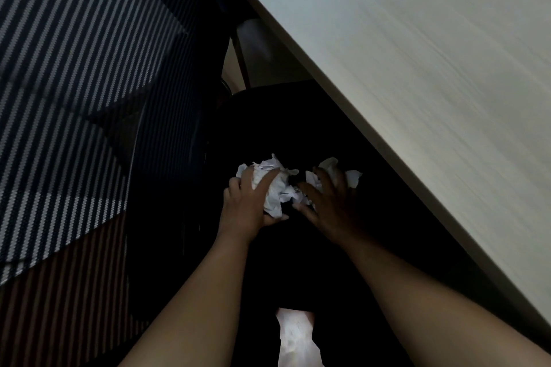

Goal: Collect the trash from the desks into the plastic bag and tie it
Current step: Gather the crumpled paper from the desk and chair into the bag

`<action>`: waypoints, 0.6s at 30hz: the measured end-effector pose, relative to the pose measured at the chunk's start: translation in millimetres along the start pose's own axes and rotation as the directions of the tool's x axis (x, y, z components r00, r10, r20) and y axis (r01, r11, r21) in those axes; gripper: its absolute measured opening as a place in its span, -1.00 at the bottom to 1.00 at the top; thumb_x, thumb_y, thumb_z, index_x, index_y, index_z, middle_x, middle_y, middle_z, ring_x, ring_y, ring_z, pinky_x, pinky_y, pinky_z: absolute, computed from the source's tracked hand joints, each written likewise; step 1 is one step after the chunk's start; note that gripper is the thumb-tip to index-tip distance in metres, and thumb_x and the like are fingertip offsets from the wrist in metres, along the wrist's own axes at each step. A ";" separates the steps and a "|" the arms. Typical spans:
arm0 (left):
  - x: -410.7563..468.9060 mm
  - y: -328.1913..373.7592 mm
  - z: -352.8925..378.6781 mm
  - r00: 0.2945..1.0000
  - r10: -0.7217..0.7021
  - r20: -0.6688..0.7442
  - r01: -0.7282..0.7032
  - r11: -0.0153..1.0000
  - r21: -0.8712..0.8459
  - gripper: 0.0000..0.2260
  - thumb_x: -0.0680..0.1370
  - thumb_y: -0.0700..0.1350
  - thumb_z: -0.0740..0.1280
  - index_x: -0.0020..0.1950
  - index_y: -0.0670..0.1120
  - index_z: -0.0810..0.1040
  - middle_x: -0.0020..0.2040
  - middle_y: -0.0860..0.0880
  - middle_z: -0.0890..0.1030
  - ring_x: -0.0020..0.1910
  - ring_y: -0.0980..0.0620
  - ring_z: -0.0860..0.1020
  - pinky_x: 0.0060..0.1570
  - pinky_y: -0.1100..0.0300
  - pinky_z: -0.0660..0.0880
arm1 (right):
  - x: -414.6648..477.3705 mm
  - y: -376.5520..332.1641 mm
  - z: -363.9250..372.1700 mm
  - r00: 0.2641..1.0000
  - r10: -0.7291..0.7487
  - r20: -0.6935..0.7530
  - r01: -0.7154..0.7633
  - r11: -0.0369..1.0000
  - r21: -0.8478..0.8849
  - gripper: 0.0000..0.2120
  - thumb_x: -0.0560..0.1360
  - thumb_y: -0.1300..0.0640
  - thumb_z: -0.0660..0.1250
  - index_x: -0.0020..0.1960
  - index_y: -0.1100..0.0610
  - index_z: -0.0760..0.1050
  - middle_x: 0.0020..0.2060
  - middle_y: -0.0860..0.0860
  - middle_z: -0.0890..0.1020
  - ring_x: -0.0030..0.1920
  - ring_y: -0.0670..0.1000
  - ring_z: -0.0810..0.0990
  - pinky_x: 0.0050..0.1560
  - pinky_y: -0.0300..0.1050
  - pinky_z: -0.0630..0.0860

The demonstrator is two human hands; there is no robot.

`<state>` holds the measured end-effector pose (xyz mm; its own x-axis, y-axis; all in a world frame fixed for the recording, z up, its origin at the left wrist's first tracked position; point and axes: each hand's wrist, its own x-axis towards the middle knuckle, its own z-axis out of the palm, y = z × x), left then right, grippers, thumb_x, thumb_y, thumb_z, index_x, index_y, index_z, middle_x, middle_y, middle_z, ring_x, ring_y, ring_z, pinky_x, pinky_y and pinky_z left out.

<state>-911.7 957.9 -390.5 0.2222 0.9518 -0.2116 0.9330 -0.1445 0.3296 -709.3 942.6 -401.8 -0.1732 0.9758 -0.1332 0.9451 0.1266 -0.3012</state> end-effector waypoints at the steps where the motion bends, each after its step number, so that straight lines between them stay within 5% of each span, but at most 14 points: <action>1: 3.6 0.1 -0.9 1.000 -0.004 -0.006 0.004 1.000 -0.018 -0.10 0.20 0.37 0.48 0.48 0.19 0.26 0.42 -0.12 0.24 0.17 -0.16 0.33 0.16 -0.08 0.43 | 1.6 0.5 0.9 0.998 -0.013 -0.067 0.012 1.000 -0.021 -0.58 0.45 -0.28 0.17 0.17 -0.11 0.55 0.31 0.05 0.48 0.36 0.20 0.26 0.08 0.25 0.44; 8: 27.4 -3.1 -5.2 0.999 0.034 -0.028 -0.031 0.993 0.112 -0.33 0.31 0.19 0.53 0.27 0.15 0.24 0.30 -0.01 0.38 0.03 -0.15 0.39 -0.28 0.07 0.54 | 7.7 2.9 -8.8 0.975 -0.089 -0.203 0.058 0.987 -0.152 -0.65 0.29 -0.09 0.32 -0.01 0.08 0.43 -0.04 0.10 0.55 0.04 0.16 0.47 -0.02 0.11 0.43; 13: 36.7 3.5 -8.3 0.997 -0.006 0.076 -0.007 0.986 0.165 -0.40 0.43 0.14 0.41 0.30 0.18 0.10 0.28 -0.08 0.30 0.10 -0.14 0.38 -0.18 0.04 0.55 | 9.1 1.2 -6.2 0.981 -0.024 -0.193 -0.001 0.992 -0.125 -0.75 0.30 -0.06 0.24 -0.14 0.09 0.38 -0.18 0.06 0.52 -0.07 0.15 0.50 -0.12 0.06 0.40; 18: 46.6 7.6 -20.7 0.981 -0.005 0.196 -0.011 0.997 0.077 -0.52 0.54 0.01 0.31 0.42 0.04 0.25 0.25 -0.12 0.31 0.04 -0.14 0.45 -0.11 0.01 0.54 | 10.4 3.6 -13.3 0.985 -0.006 -0.170 -0.009 0.996 -0.085 -0.78 0.33 -0.05 0.20 -0.19 0.11 0.39 -0.23 0.06 0.51 -0.15 0.16 0.52 -0.18 0.03 0.41</action>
<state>-900.1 1006.7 -378.7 0.2691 0.8810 -0.3892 0.9496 -0.1753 0.2597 -704.0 955.6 -391.7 -0.1289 0.9912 0.0307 0.9668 0.1325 -0.2184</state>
